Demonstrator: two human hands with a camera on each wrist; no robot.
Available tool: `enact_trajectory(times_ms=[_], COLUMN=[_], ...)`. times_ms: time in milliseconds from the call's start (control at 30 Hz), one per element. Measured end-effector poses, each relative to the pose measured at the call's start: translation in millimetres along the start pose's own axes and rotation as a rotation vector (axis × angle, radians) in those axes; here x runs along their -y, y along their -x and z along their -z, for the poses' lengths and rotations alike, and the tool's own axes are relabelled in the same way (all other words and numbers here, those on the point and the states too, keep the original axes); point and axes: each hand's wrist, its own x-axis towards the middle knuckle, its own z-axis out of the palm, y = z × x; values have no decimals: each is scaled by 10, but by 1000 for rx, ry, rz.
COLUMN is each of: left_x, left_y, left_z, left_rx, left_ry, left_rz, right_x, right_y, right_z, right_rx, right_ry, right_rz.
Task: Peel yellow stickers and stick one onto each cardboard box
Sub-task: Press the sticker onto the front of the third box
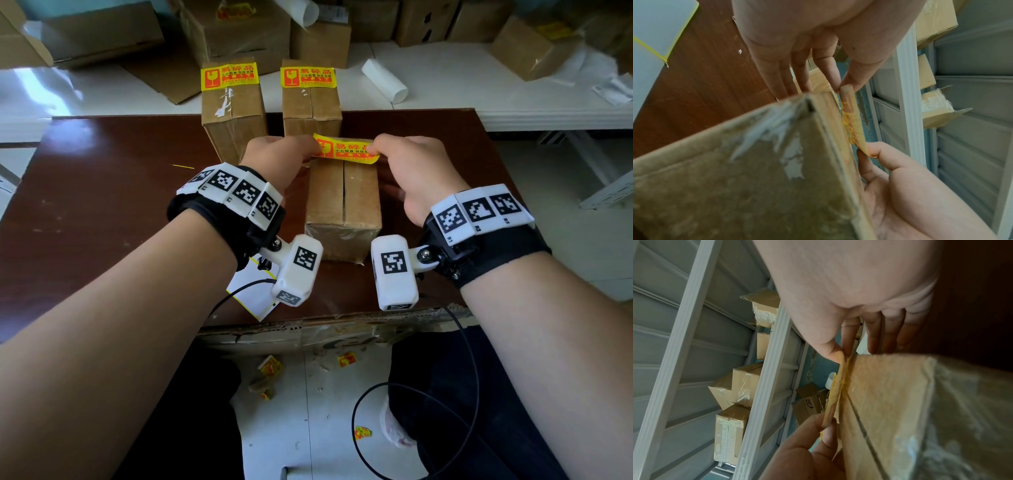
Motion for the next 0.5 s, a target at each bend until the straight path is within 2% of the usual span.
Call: enact_trajectory(times_ms=[500], left_x=[13], left_y=[200], left_z=[75], left_rx=[59], left_ry=[31], left_rz=[-33], right_x=[-18], right_y=[-30], right_z=[-15], right_rx=[-21], right_ry=[34], right_rz=[-2])
